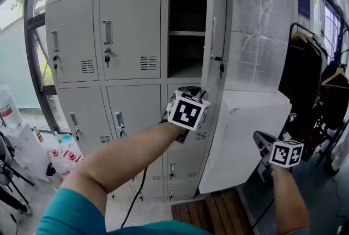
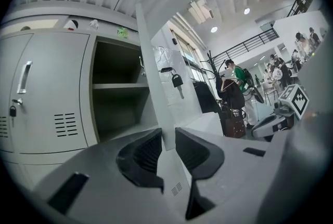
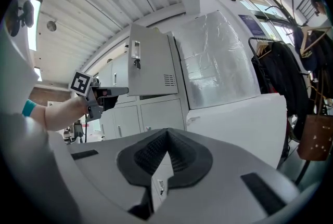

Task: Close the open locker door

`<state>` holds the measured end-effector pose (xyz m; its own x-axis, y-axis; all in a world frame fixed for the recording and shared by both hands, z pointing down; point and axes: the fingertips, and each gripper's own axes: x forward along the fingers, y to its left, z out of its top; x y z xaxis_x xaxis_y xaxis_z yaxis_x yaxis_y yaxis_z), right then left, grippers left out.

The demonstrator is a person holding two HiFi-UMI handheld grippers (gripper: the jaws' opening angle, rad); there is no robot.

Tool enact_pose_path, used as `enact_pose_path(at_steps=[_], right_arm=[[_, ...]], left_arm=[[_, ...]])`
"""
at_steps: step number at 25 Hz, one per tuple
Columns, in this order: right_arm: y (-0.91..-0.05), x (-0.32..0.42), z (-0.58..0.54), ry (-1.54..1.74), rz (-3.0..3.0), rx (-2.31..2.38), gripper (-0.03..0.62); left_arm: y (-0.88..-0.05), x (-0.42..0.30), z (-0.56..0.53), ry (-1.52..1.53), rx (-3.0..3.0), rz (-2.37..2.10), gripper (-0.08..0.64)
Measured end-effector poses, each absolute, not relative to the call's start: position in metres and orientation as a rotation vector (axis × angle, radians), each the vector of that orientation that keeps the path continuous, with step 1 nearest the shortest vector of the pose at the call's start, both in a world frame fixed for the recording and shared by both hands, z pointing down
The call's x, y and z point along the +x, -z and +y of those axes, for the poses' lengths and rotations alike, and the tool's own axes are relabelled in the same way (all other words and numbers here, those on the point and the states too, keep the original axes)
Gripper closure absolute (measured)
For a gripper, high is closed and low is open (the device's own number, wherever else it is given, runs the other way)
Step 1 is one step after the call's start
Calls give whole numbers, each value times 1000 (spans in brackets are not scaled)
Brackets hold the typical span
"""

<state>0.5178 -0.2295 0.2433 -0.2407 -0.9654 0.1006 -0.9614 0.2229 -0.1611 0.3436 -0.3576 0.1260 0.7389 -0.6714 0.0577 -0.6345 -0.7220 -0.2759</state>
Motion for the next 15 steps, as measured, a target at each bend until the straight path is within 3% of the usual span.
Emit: enact_pose_path(at_steps=[3,6,15], right_arm=[[-244,514,-234,298,2448,-1919,601],[-247,511,-238,303,2452,-1920,601],[-250,510,-244,320,2451,-1930,601]], left_arm=[[-128,334,-371,229,-2665,1074,477],[-131,320,-387,250,-2613,1153,526],[-131,290,-430,285,-2545,1279,526]])
